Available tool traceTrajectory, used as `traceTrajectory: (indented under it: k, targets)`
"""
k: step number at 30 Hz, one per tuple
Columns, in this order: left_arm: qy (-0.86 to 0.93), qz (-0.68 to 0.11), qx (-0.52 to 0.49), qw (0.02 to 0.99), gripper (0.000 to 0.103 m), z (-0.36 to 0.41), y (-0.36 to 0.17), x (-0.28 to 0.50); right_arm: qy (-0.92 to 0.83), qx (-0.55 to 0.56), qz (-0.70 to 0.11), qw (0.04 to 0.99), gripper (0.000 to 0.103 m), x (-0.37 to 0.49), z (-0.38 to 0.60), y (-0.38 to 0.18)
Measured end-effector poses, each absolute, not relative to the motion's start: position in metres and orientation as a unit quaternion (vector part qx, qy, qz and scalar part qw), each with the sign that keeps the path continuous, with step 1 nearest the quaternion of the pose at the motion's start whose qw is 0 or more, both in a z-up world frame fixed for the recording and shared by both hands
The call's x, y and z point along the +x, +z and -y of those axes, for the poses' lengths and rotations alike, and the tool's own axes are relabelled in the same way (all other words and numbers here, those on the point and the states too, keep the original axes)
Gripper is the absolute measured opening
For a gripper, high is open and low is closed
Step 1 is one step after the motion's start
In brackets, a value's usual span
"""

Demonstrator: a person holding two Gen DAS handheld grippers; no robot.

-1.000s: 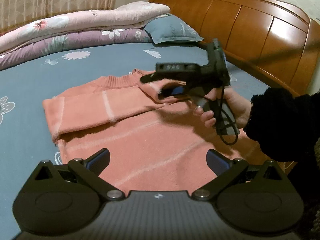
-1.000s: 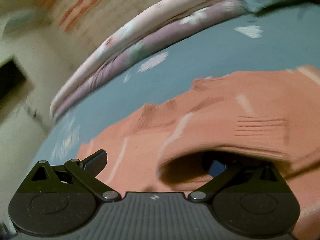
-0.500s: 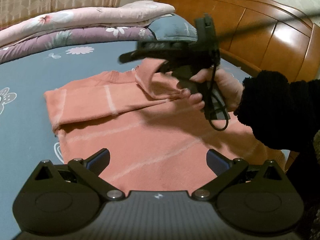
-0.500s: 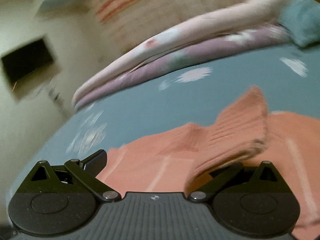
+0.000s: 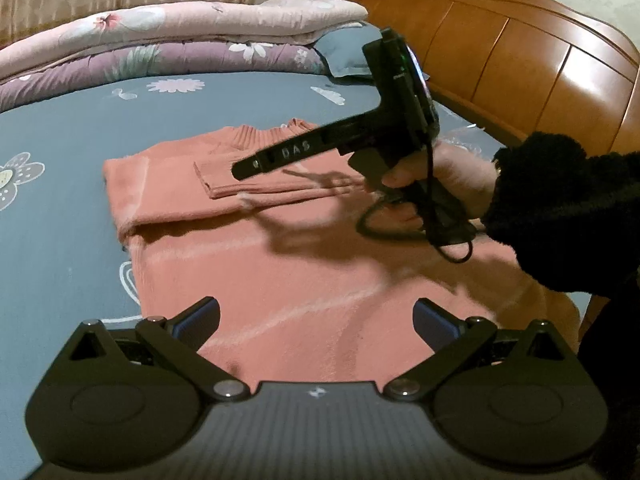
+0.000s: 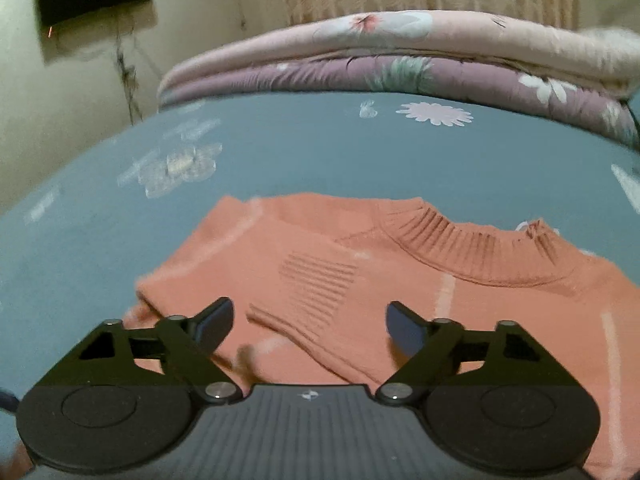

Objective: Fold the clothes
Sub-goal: 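Lay the sleeve on the sweater body and open the right tool, then withdraw the open right tool from the folded sleeve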

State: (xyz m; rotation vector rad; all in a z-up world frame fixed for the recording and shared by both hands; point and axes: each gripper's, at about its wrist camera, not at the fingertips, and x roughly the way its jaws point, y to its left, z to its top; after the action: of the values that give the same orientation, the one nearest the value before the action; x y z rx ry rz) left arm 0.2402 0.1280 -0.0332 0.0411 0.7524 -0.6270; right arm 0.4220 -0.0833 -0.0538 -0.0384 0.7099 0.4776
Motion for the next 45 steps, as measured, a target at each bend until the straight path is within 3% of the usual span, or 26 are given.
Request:
traceTrajectory:
  k: [4, 6, 14, 16, 19, 25, 30, 42, 44, 45]
  targets:
    - [-0.305, -0.361, 0.017, 0.881, 0.102, -0.129, -0.034, 0.244, 0.212, -0.043, -0.35, 0.911, 0.061, 0.408, 0.095, -0.054]
    - [-0.306, -0.363, 0.02, 0.88, 0.102, -0.129, -0.035, 0.247, 0.179, -0.036, -0.345, 0.921, 0.056, 0.4, 0.119, -0.048]
    - [-0.324, -0.37, 0.031, 0.87, 0.102, -0.118, -0.037, 0.26, -0.039, 0.035, -0.357, 0.933, 0.047, 0.375, 0.268, -0.057]
    - [-0.327, -0.372, 0.037, 0.868, 0.102, -0.111, -0.038, 0.263, -0.046, 0.046, -0.363, 0.929, 0.039, 0.368, 0.283, -0.061]
    - [-0.331, -0.377, 0.042, 0.864, 0.102, -0.102, -0.037, 0.264, -0.04, 0.059, -0.366, 0.928, 0.037, 0.356, 0.298, -0.063]
    - [-0.328, -0.385, 0.07, 0.86, 0.102, -0.079, -0.032, 0.261, -0.034, 0.065, -0.323, 0.943, 0.037, 0.372, 0.314, -0.041]
    - [-0.298, -0.383, 0.073, 0.872, 0.102, -0.059, -0.026, 0.257, -0.022, 0.073, -0.397, 0.914, 0.038, 0.424, 0.335, -0.075]
    - [-0.087, -0.469, -0.005, 0.879, 0.102, -0.05, -0.057, 0.219, 0.251, -0.05, -0.393, 0.883, 0.046, 0.337, 0.284, -0.058]
    - [-0.07, -0.492, -0.005, 0.868, 0.102, -0.045, -0.069, 0.208, 0.288, -0.075, -0.401, 0.866, 0.055, 0.321, 0.27, -0.067]
    - [-0.06, -0.505, -0.008, 0.861, 0.102, -0.044, -0.076, 0.203, 0.302, -0.093, -0.399, 0.861, 0.066, 0.312, 0.264, -0.071]
